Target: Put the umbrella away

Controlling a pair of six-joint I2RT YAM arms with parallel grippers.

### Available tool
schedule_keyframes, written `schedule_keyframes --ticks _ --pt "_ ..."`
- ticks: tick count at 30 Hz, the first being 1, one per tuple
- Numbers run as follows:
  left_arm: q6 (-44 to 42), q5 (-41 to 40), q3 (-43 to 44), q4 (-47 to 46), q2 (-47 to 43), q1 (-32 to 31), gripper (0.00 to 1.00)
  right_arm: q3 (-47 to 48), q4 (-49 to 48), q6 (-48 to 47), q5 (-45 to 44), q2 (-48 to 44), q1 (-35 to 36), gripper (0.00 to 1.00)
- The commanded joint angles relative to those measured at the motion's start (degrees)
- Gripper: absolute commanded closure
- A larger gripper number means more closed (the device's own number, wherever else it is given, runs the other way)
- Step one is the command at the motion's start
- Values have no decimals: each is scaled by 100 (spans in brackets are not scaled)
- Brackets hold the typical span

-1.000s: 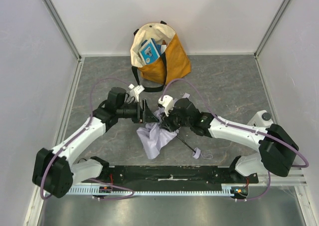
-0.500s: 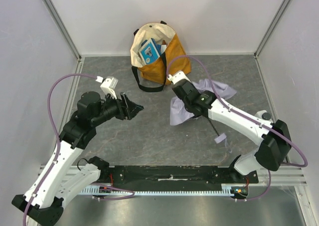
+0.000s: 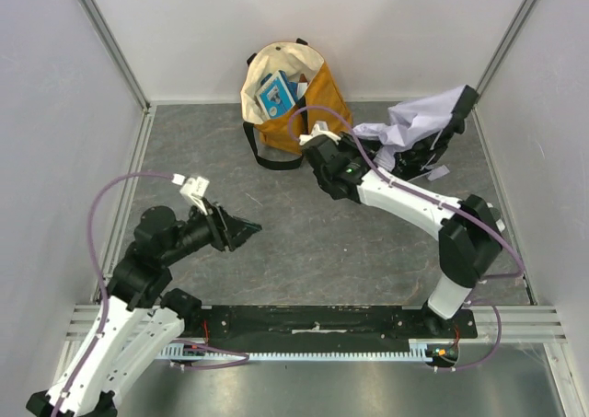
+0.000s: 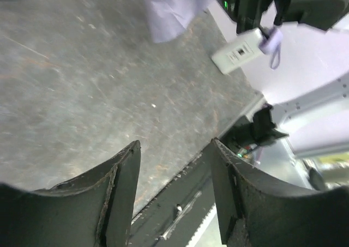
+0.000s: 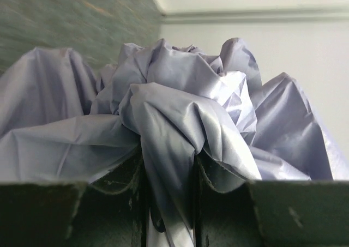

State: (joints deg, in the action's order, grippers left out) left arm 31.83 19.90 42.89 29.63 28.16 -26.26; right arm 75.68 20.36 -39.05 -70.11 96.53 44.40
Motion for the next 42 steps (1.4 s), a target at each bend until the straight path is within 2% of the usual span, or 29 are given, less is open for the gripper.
schedule_keyframes --ticks 1,3,4,6,8,10,14,18,24,31,34,38,42 --pt "1602 1925 -1533 -1971 206 -19 42 1255 1969 1906 1232 252 104 100" --pt "2333 2351 -2238 -3640 426 -63 43 1160 1998 2085 1630 165 191 100" --pt "2467 2334 -2363 -4031 584 -98 43 1107 2033 2155 1980 138 218 100" --pt "2276 2220 -2138 -4228 1005 -265 43 941 1937 2322 2351 24 262 100" --pt "2073 2062 -1856 -4359 1505 -440 43 704 1753 2367 2388 -46 358 100" --pt "2238 2096 -1671 -4823 2164 -538 44 527 1603 2401 2344 -82 429 100" --pt "2696 1992 -1381 -5721 3562 -827 58 351 1436 2507 2431 -108 490 100" --pt "3205 1825 -1117 -6721 4853 -942 67 193 1295 2656 2721 -213 517 100" --pt "3381 1771 -502 -7593 6558 -1048 76 52 1128 2762 3248 -564 517 100" --pt "3400 1956 508 -7779 8010 -943 81 -308 821 2385 3715 -1022 631 100" --pt "3181 2061 842 -7578 8249 -846 82 -527 680 2157 3994 -1206 666 100" --pt "2557 2281 1370 -6620 8460 -793 82 -888 452 1849 4697 -1505 701 100" --pt "2529 2430 1467 -6855 8767 -758 82 -1099 276 1664 5182 -1593 780 100"
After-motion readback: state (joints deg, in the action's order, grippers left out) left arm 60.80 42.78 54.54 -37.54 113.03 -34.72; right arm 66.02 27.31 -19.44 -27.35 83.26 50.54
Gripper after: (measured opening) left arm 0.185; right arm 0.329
